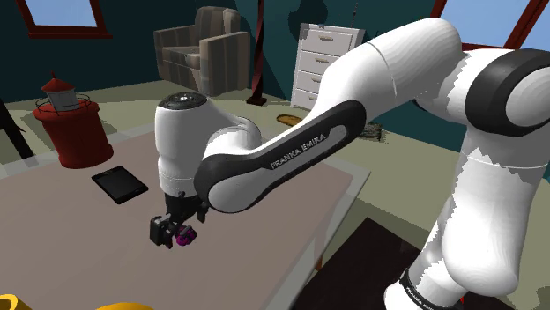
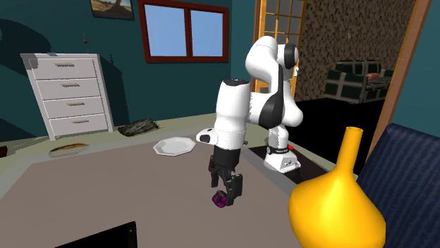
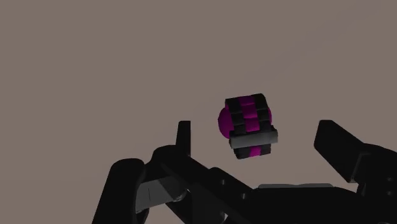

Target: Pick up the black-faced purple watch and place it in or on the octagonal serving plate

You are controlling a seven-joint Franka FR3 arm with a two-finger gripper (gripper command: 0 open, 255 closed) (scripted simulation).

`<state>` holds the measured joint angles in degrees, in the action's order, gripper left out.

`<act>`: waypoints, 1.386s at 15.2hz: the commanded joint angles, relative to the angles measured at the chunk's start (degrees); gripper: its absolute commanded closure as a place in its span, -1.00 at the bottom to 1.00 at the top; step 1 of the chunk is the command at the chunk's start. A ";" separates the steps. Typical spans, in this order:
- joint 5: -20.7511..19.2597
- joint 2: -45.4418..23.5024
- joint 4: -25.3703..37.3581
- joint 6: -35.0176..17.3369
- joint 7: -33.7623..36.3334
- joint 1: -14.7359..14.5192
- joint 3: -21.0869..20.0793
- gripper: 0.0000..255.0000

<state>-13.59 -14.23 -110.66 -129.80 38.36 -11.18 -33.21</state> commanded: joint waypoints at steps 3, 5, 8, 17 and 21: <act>-1.98 -2.10 -0.46 -2.16 0.89 -0.58 0.66 -1.00; -2.23 -2.41 -0.53 -2.48 1.05 -0.67 0.77 -1.00; -2.23 -2.41 -0.53 -2.48 1.05 -0.67 0.77 -1.00; -2.02 -2.10 -0.70 -2.39 0.92 -0.56 0.69 1.00; -2.04 -2.16 -0.65 -2.40 0.91 -0.56 0.71 1.00</act>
<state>-15.69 -16.15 -111.06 -132.25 39.25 -11.65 -32.43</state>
